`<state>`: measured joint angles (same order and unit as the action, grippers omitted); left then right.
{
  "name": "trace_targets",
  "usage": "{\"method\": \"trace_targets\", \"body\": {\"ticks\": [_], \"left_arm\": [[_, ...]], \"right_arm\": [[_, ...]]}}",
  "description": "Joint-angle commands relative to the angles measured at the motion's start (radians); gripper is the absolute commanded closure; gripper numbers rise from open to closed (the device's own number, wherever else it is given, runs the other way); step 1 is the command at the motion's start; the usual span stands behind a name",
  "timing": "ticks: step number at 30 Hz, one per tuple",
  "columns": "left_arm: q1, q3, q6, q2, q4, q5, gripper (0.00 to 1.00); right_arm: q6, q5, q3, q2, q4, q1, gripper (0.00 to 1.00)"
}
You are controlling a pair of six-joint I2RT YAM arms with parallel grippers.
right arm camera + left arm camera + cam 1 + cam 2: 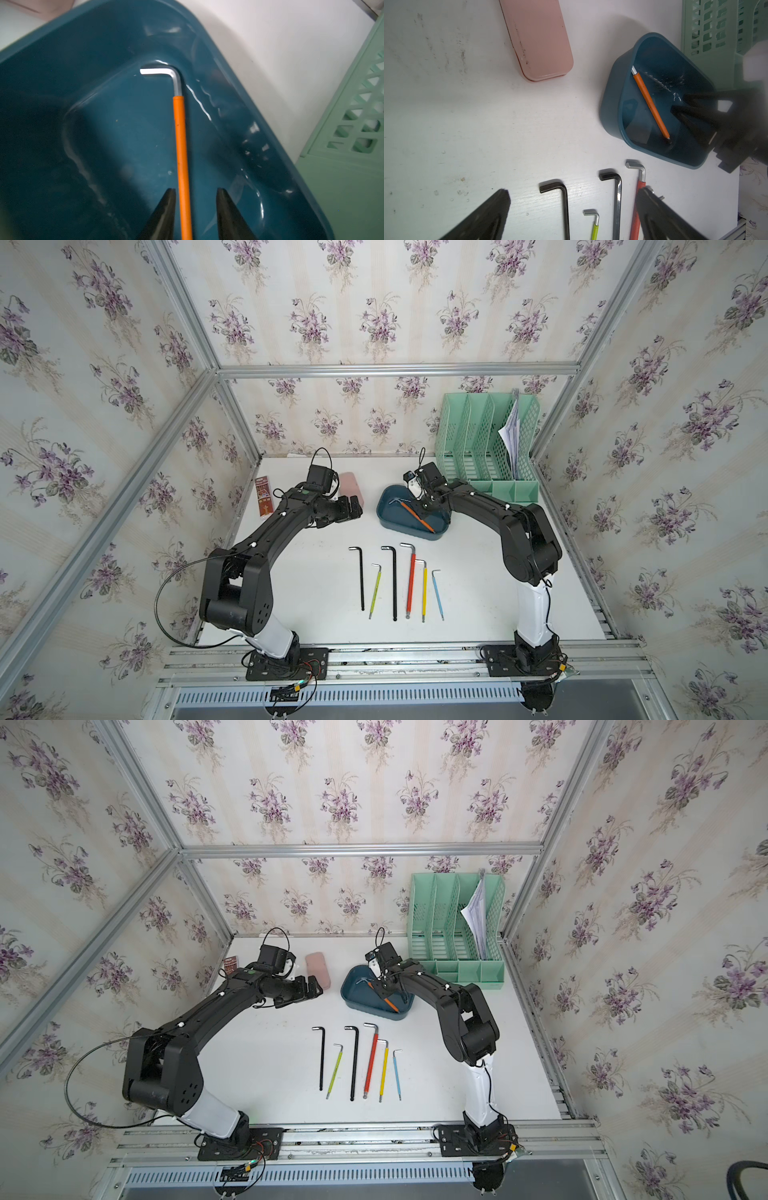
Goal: Put the hex key on the desktop into the storage box
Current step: Place the Allen key in the storage box, then pick up the Allen key from the center of the board.
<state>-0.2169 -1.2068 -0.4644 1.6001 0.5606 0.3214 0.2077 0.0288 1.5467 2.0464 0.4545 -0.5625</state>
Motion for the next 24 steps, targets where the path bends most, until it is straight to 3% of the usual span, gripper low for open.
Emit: {"method": "trace_targets", "body": {"ticks": [1, 10, 16, 24], "left_arm": [[0.000, 0.010, -0.009, -0.018, -0.021, 0.006, 0.01], [-0.001, 0.021, 0.027, -0.056, -0.062, 0.019, 0.01], [0.000, 0.073, 0.006, -0.108, -0.149, 0.028, 0.01], [0.003, 0.049, 0.068, -0.132, -0.105, -0.023, 0.01]], "right_arm": [[-0.033, 0.006, -0.016, -0.038, -0.038, -0.008, 0.58], [-0.189, 0.060, -0.151, -0.259, -0.141, -0.008, 0.59], [-0.387, -0.035, -0.422, -0.532, -0.308, -0.008, 0.60], [-0.560, -0.018, -0.679, -0.753, -0.297, -0.008, 0.60]]}}
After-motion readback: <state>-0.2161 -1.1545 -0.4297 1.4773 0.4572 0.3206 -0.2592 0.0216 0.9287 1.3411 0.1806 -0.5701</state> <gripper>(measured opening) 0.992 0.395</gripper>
